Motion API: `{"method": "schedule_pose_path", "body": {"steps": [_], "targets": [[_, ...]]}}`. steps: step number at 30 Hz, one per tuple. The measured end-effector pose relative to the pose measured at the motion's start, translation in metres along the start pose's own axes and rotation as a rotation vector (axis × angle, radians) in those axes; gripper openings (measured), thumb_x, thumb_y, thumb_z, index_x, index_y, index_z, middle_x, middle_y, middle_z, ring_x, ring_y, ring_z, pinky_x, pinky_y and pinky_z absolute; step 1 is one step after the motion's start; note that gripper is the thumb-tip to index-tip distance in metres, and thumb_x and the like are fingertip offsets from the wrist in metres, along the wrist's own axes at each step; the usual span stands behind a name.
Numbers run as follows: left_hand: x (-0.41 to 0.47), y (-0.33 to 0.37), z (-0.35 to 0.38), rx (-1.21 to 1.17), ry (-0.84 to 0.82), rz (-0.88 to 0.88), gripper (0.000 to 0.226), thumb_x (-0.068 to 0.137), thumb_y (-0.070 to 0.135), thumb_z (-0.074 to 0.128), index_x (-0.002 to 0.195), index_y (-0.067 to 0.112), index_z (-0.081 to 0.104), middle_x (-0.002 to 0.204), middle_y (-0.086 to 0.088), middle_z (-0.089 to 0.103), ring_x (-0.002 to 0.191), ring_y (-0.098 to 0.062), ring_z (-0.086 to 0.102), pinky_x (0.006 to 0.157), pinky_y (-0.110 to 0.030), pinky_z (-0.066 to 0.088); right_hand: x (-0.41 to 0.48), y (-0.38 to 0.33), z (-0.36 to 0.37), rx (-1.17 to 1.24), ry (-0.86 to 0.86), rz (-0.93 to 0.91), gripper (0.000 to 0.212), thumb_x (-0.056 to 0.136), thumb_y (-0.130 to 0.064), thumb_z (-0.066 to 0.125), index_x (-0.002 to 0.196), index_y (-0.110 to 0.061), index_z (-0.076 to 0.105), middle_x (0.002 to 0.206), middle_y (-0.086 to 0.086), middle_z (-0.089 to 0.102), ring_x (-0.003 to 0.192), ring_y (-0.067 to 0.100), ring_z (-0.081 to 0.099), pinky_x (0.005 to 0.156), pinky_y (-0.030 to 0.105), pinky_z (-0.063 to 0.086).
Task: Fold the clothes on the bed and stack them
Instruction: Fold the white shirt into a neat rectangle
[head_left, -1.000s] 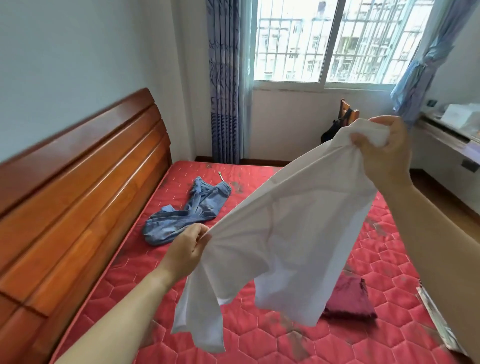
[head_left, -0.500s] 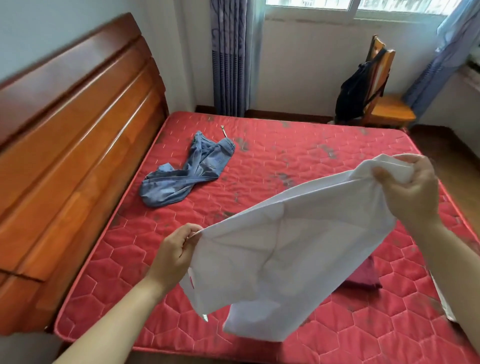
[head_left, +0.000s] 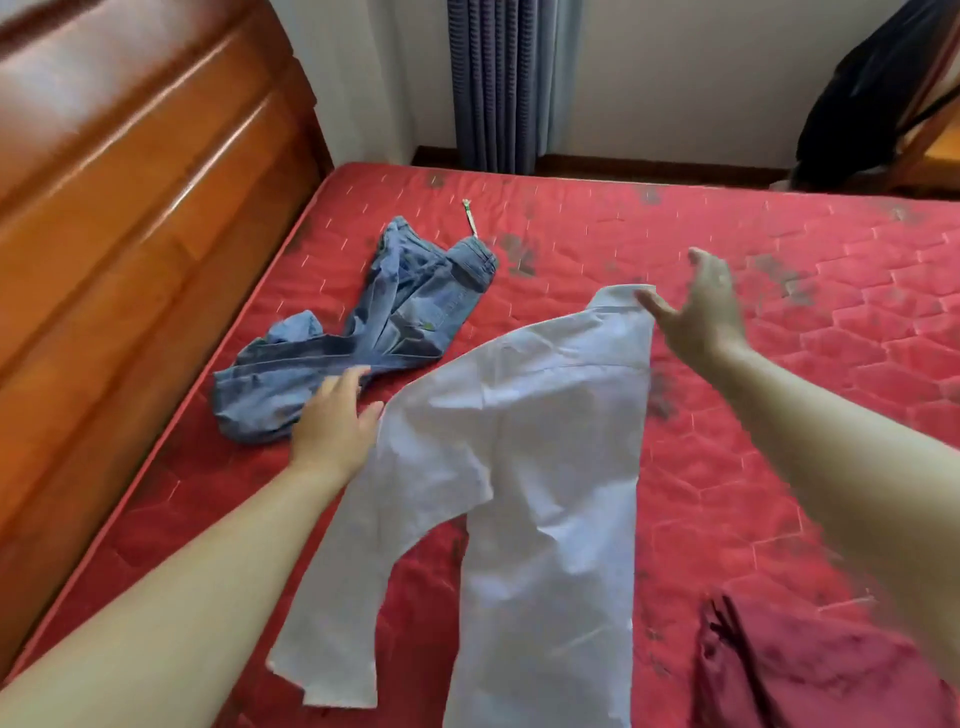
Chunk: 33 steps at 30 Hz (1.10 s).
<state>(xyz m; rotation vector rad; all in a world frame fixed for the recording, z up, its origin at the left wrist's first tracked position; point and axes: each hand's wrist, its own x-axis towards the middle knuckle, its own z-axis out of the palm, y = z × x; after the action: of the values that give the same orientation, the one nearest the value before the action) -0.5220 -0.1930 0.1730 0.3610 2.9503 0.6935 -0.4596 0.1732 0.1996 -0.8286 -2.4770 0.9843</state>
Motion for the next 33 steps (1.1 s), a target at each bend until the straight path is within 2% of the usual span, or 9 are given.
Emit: {"method": "schedule_pose_path", "body": {"steps": [4, 9, 14, 17, 20, 24, 27, 30, 33], "targets": [[-0.034, -0.03, 0.084, -0.024, -0.196, -0.018, 0.047, 0.087, 0.023, 0.061, 0.131, 0.019, 0.046, 0.124, -0.007, 0.051, 0.113, -0.028, 0.051, 0.091, -0.044, 0.044, -0.084, 0.064, 0.086, 0.023, -0.268, -0.126, 0.06, 0.077, -0.021, 0.075, 0.126, 0.0, 0.048, 0.126, 0.018, 0.048, 0.112, 0.031, 0.051, 0.094, 0.035, 0.041], [-0.099, -0.071, 0.153, -0.101, -0.32, -0.068, 0.039, 0.087, 0.023, 0.062, 0.125, 0.018, 0.053, 0.121, -0.004, 0.055, 0.107, -0.021, 0.055, 0.089, -0.033, 0.044, -0.217, 0.14, 0.133, -0.008, -0.466, 0.018, 0.049, 0.078, -0.026, 0.074, 0.119, -0.008, 0.055, 0.121, 0.005, 0.05, 0.106, 0.019, 0.056, 0.086, 0.026, 0.043], [-0.146, -0.086, 0.214, -0.151, -0.441, -0.069, 0.038, 0.087, 0.025, 0.06, 0.124, 0.02, 0.052, 0.121, -0.001, 0.052, 0.113, -0.016, 0.051, 0.092, -0.023, 0.037, -0.32, 0.204, 0.136, -0.144, -0.345, 0.219, 0.044, 0.072, -0.009, 0.079, 0.111, -0.001, 0.06, 0.115, 0.016, 0.054, 0.11, 0.034, 0.054, 0.097, 0.037, 0.039], [-0.171, -0.093, 0.242, -0.163, -0.505, -0.103, 0.049, 0.088, 0.029, 0.059, 0.134, 0.019, 0.043, 0.133, -0.003, 0.044, 0.119, -0.017, 0.046, 0.092, -0.019, 0.032, -0.369, 0.222, 0.138, -0.178, -0.231, 0.389, 0.058, 0.073, -0.009, 0.077, 0.124, 0.0, 0.052, 0.124, 0.02, 0.047, 0.118, 0.035, 0.046, 0.103, 0.041, 0.034], [-0.195, -0.098, 0.257, -0.205, -0.562, -0.146, 0.066, 0.089, 0.032, 0.058, 0.145, 0.023, 0.024, 0.143, -0.006, 0.032, 0.12, -0.022, 0.048, 0.094, -0.028, 0.039, -0.409, 0.219, 0.144, -0.09, -0.193, 0.557, 0.068, 0.079, -0.013, 0.073, 0.138, -0.006, 0.038, 0.132, 0.016, 0.043, 0.123, 0.027, 0.04, 0.105, 0.031, 0.029], [-0.218, -0.097, 0.266, -0.273, -0.581, -0.128, 0.073, 0.089, 0.021, 0.058, 0.145, 0.037, 0.014, 0.133, -0.002, 0.051, 0.107, -0.027, 0.057, 0.073, -0.022, 0.038, -0.439, 0.206, 0.153, -0.013, -0.147, 0.609, 0.066, 0.086, -0.012, 0.064, 0.143, -0.014, 0.032, 0.144, 0.0, 0.04, 0.131, 0.019, 0.039, 0.104, 0.026, 0.028], [-0.224, -0.098, 0.265, -0.31, -0.598, -0.108, 0.069, 0.09, 0.019, 0.055, 0.144, 0.039, 0.016, 0.133, 0.002, 0.053, 0.107, -0.027, 0.058, 0.073, -0.018, 0.035, -0.445, 0.2, 0.147, -0.038, -0.017, 0.612, 0.059, 0.087, -0.014, 0.061, 0.14, -0.022, 0.037, 0.137, -0.011, 0.044, 0.122, 0.01, 0.044, 0.099, 0.026, 0.033], [-0.222, -0.106, 0.255, -0.275, -0.675, -0.062, 0.075, 0.089, 0.019, 0.055, 0.146, 0.036, 0.01, 0.136, 0.0, 0.048, 0.11, -0.026, 0.057, 0.084, -0.025, 0.044, -0.448, 0.196, 0.142, -0.155, -0.04, 0.688, 0.06, 0.085, -0.013, 0.064, 0.139, -0.013, 0.039, 0.138, 0.008, 0.045, 0.123, 0.027, 0.046, 0.097, 0.035, 0.037], [-0.203, -0.124, 0.233, -0.189, -0.608, -0.03, 0.072, 0.087, 0.027, 0.057, 0.145, 0.038, 0.015, 0.118, 0.0, 0.047, 0.096, -0.02, 0.058, 0.081, -0.035, 0.05, -0.438, 0.176, 0.155, -0.312, -0.097, 0.548, 0.06, 0.078, -0.012, 0.072, 0.132, -0.003, 0.046, 0.131, 0.022, 0.04, 0.12, 0.039, 0.042, 0.1, 0.047, 0.036]]}}
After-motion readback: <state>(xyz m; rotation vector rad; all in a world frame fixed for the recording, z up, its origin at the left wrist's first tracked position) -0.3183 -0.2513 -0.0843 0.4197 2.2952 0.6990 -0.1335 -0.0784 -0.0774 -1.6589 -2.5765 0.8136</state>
